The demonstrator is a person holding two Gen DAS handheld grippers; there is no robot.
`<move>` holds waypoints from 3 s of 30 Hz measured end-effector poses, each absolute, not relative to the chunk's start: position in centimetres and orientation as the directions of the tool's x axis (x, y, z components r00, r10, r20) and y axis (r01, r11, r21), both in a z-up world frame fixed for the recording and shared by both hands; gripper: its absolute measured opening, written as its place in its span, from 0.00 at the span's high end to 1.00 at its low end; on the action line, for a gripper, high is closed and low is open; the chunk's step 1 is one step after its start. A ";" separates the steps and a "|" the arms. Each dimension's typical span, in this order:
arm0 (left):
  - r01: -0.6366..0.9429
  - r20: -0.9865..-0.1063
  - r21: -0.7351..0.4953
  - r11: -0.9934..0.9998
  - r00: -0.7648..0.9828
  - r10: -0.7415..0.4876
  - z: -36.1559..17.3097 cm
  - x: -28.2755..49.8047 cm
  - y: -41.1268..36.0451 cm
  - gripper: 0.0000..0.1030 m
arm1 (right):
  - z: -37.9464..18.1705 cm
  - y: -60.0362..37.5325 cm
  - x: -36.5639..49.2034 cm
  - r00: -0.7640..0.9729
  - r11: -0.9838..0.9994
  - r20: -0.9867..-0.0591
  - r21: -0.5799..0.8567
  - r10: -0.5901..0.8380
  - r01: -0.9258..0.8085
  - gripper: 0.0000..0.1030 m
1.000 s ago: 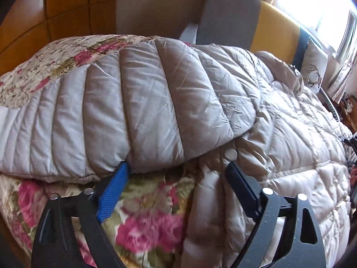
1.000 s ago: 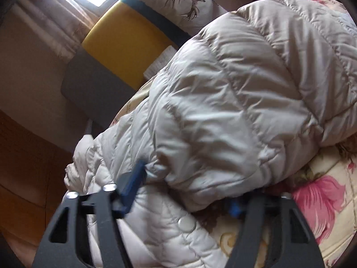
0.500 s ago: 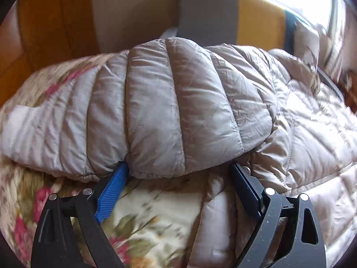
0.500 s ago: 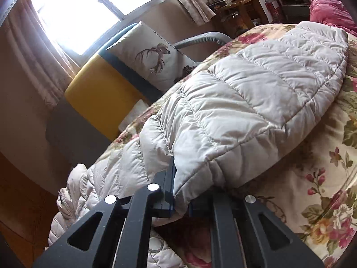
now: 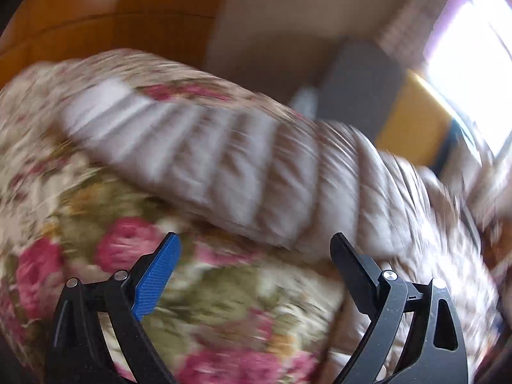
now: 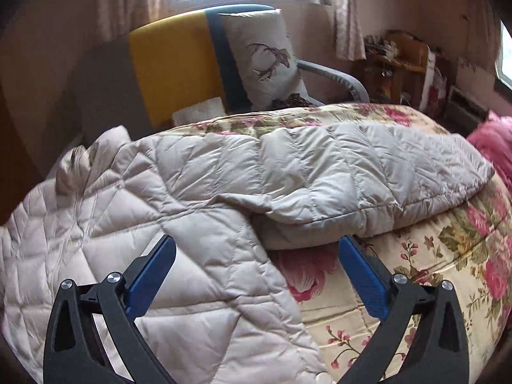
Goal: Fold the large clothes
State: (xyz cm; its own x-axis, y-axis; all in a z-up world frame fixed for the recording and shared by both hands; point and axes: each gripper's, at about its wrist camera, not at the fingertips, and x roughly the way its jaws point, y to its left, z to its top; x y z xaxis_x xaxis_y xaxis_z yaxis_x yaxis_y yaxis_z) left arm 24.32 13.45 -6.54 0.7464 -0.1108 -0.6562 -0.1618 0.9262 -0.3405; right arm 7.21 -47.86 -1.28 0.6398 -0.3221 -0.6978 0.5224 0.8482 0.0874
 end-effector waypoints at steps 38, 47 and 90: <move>-0.417 -0.521 -0.637 0.649 0.853 0.036 -6.1 26.0 30.7 0.97 | -6.0 -46.9 8.9 0.585 0.889 -0.783 0.094 -0.213 0.448 0.02; -0.456 -0.572 -0.604 0.654 0.819 0.043 -6.0 24.5 28.8 0.97 | -6.1 -46.8 9.0 0.580 0.888 -0.784 0.085 -0.220 0.452 0.02; 0.477 -0.619 0.052 0.877 0.704 -0.347 -4.2 24.3 -21.0 0.97 | -6.2 -46.8 9.0 0.583 0.886 -0.783 0.094 -0.216 0.454 0.02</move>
State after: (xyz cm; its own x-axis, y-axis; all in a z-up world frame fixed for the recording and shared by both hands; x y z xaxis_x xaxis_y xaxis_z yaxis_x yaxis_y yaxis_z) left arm 24.32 -20.99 -4.21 0.7044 -0.3467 -0.6194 0.4772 0.8773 0.0516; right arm 8.97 -46.83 -6.22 0.5833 -0.2157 -0.7831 0.4540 0.8860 0.0941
